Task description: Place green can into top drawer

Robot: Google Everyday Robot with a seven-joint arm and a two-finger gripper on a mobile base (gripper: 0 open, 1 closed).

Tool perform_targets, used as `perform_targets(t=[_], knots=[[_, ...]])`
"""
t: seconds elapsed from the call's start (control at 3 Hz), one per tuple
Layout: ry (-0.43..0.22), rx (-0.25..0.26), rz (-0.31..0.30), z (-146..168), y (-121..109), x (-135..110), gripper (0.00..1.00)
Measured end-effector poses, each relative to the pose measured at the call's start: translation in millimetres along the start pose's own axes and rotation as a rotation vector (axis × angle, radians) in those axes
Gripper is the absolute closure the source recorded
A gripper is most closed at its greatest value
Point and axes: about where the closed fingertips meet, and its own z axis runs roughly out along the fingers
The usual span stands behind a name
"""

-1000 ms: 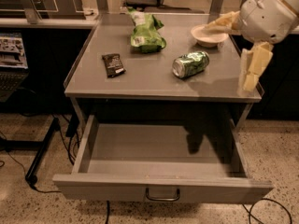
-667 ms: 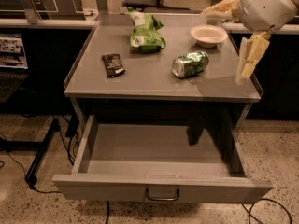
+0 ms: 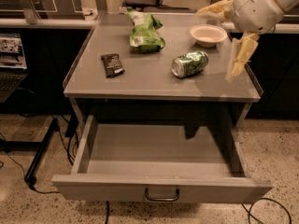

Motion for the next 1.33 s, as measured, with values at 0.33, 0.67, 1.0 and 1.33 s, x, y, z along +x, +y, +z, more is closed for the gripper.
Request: perform_targets(t=[0.33,0.67,1.0,1.33], knots=[[-0.014,0.02,0.005,9,-18,30,0.0],[-0.034,0.061,0.02,15,-37,58,0.0],[-0.04,0.076,0.042,25,-53,79,0.0],[-0.04,0.081,0.043,33,-68,90,0.0]])
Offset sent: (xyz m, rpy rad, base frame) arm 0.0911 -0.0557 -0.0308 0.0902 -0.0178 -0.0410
